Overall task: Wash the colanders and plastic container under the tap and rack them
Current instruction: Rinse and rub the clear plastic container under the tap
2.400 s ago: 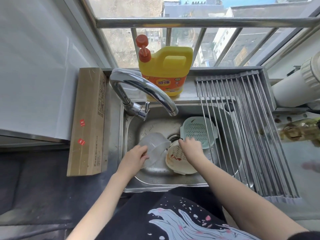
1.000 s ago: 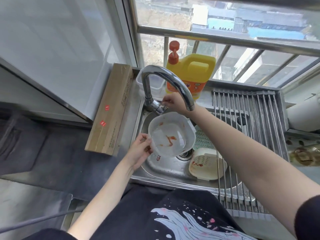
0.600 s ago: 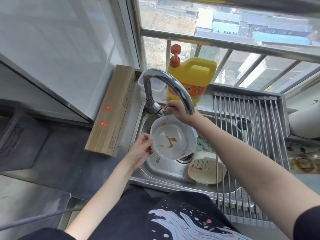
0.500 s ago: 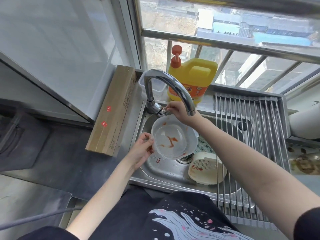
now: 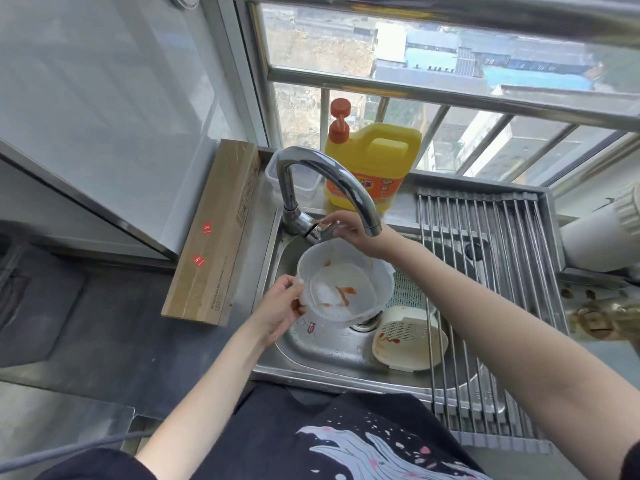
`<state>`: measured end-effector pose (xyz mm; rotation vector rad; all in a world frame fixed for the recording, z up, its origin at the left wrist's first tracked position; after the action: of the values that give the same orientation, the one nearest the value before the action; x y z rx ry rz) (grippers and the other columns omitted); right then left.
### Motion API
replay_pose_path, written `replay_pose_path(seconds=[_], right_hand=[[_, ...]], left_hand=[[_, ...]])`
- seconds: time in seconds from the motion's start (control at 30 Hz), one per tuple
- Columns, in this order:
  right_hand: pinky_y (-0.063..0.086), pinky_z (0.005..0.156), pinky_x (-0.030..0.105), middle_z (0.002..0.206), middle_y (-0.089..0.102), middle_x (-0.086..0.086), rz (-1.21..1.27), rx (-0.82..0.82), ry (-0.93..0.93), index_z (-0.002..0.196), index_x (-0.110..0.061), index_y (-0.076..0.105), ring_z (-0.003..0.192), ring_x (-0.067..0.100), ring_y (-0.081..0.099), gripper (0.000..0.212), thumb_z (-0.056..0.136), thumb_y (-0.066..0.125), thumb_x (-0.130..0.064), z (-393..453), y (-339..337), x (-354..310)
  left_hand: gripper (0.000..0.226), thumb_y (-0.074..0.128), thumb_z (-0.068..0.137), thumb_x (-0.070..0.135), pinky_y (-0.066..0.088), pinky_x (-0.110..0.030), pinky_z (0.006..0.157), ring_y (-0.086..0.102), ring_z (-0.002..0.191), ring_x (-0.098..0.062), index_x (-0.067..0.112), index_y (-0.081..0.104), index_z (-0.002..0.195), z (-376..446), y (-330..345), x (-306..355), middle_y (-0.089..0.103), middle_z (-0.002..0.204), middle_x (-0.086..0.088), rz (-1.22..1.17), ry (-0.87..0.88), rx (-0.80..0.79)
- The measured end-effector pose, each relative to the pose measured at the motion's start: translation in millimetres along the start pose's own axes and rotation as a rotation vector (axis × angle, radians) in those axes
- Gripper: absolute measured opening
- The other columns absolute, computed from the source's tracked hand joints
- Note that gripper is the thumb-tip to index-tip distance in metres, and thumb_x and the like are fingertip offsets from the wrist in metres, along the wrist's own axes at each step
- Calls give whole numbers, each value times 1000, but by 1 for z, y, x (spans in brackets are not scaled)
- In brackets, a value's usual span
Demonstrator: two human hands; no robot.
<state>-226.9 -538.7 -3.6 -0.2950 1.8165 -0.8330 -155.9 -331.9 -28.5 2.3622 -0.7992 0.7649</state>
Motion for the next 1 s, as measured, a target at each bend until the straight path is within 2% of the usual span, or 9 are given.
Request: replay_pose_path(seconds=[0.1, 0.2, 0.33, 0.4, 0.5, 0.67, 0.77, 0.9, 1.0], right_hand=[[52, 84, 33, 107, 70, 4, -21, 146, 10, 112, -14, 65, 95, 16, 64, 25, 92, 52, -18, -11, -27, -12], [48, 52, 19, 77, 69, 1, 150, 400, -5, 105, -9, 66, 56, 0, 60, 20, 92, 50, -6, -19, -70, -42], [42, 49, 33, 67, 62, 17, 111, 688, -134, 98, -8, 64, 55, 30, 54, 22, 91, 44, -9, 10, -131, -81], [38, 54, 25, 77, 62, 8, -16, 602, -91, 107, -9, 62, 63, 18, 52, 24, 96, 42, -17, 40, -146, -97], [43, 65, 21, 99, 58, 0, -123, 245, 56, 121, -9, 56, 83, 12, 54, 36, 102, 35, -33, 81, -147, -108], [47, 83, 34, 113, 65, 8, -215, -126, 154, 113, -10, 67, 99, 26, 60, 62, 102, 19, -47, 119, -131, -107], [47, 95, 41, 109, 68, -1, -220, -282, 216, 110, -19, 70, 105, 23, 59, 66, 100, 14, -53, 127, -134, -106], [46, 83, 32, 109, 70, -2, -189, -271, 199, 114, -19, 69, 103, 21, 60, 66, 101, 13, -50, 124, -137, -99], [45, 73, 26, 115, 66, 4, -127, -218, 171, 119, -14, 65, 98, 23, 61, 62, 103, 15, -46, 122, -123, -89]], left_hand=[[24, 43, 95, 5, 30, -21, 48, 31, 54, -10, 13, 35, 74, 0, 8, 3, 36, 67, -2, 259, 26, 104], [30, 51, 88, 3, 25, -24, 48, 27, 53, -12, 17, 31, 69, -3, 17, 15, 31, 63, 1, 424, 89, 140], [22, 47, 84, 2, 21, -14, 38, 27, 49, -14, 17, 37, 70, -1, 29, 51, 34, 64, -4, 449, 9, 75], [13, 46, 83, 2, 20, -13, 35, 25, 48, -11, 14, 43, 80, -1, 39, 75, 33, 69, -4, 410, -66, 1], [13, 48, 86, 2, 20, -11, 32, 29, 37, -3, 14, 44, 81, -3, 56, 108, 33, 65, 0, 308, -158, -69], [13, 48, 85, 3, 24, -10, 32, 33, 40, -3, 13, 45, 78, 2, 70, 145, 39, 64, -1, 188, -113, -73], [9, 44, 89, 4, 27, -12, 31, 33, 46, -6, 11, 49, 85, 12, 70, 159, 43, 67, -4, 196, -32, -42], [11, 45, 94, 10, 29, -14, 34, 35, 41, -3, 7, 54, 100, 24, 66, 162, 49, 85, -8, 195, 100, -53], [19, 46, 96, 7, 28, -14, 35, 33, 38, -2, 13, 53, 80, 22, 70, 160, 50, 60, 6, 183, 168, -76]])
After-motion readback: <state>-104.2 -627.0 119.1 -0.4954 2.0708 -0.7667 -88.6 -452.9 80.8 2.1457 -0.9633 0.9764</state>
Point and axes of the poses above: each hand's wrist, its own z-axis towards the middle knuckle, its own y-axis out of the palm, x = y × z, the point moved 2 cm from there along z, towards the middle knuckle
